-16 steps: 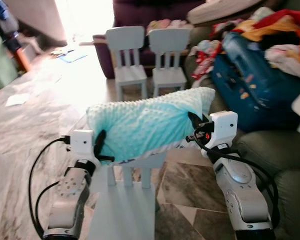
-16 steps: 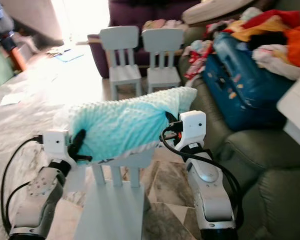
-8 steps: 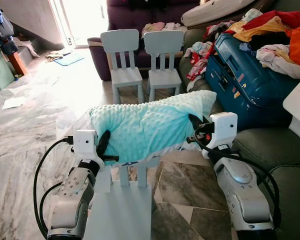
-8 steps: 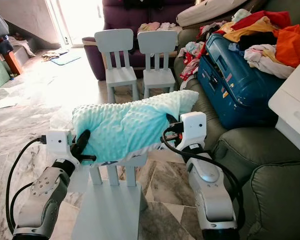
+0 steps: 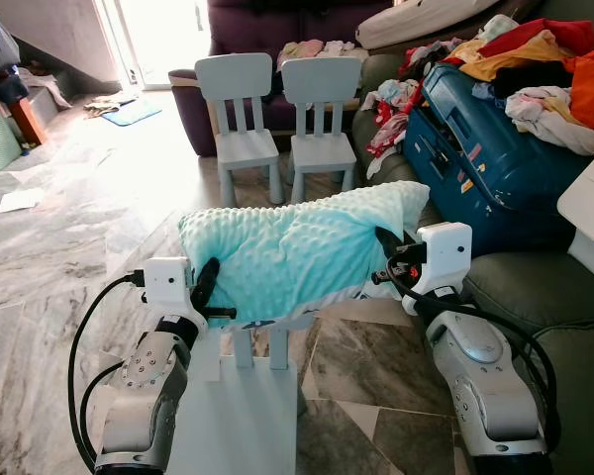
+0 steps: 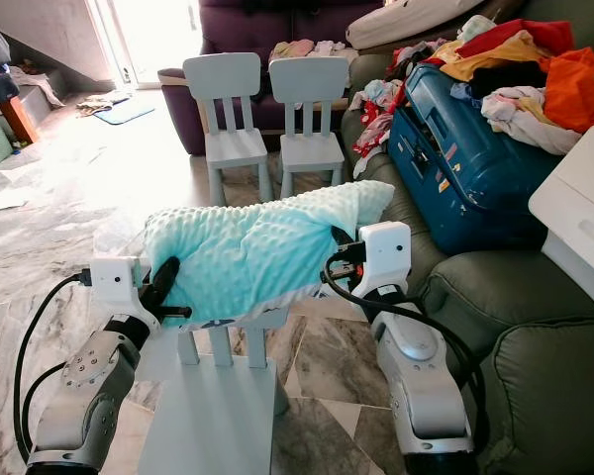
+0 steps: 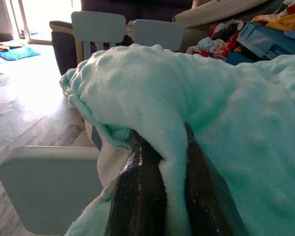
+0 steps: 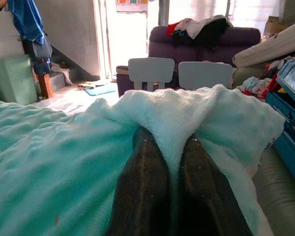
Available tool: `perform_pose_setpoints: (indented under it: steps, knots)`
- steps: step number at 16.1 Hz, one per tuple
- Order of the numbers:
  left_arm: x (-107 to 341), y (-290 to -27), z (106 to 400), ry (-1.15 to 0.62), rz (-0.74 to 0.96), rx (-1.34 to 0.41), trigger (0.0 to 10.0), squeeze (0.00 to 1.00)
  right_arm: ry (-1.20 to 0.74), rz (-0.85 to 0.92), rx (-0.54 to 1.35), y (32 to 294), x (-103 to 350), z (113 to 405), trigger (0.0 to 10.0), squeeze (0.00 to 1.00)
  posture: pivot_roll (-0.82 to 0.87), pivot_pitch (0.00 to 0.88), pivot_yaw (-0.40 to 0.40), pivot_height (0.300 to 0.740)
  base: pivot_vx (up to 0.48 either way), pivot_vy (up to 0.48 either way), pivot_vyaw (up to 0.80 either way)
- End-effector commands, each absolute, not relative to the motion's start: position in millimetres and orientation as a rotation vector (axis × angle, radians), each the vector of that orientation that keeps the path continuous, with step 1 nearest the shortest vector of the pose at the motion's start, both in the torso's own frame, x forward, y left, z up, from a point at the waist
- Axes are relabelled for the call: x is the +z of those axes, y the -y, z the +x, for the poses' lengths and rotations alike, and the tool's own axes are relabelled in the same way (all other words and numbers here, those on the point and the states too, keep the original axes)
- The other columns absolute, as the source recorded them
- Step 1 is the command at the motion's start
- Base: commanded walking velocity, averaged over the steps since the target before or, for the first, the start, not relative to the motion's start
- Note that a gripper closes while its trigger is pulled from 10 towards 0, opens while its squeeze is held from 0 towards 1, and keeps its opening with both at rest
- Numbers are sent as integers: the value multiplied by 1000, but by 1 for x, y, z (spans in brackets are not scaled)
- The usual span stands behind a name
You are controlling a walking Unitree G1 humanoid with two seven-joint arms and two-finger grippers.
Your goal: Move the pillow to the sofa
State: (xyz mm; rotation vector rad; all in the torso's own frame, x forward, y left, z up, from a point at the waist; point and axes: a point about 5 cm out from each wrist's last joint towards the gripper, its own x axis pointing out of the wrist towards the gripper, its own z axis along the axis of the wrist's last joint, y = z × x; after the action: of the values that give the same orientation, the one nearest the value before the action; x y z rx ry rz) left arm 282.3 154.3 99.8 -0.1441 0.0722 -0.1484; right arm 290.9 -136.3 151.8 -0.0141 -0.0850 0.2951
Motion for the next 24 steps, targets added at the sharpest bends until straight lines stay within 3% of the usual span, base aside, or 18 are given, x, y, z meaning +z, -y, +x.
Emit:
perform_pose_setpoints:
  steps: [1, 15, 24]
  knots:
    - [108, -154, 283, -41, -135, -151, 10000, 0, 101, -9, 303, 136, 158, 291, 10000, 0, -185, 0, -1, 740, 0, 0, 0]
    - [105, -150, 281, -60, -169, -164, 10000, 0, 82, -20, 312, 136, 157, 291, 10000, 0, -190, 5, -8, 740, 0, 0, -743]
    - [103, -153, 279, -76, -199, -126, 10000, 0, 76, -23, 327, 135, 155, 289, 10000, 0, -184, 12, -18, 740, 0, 0, 0]
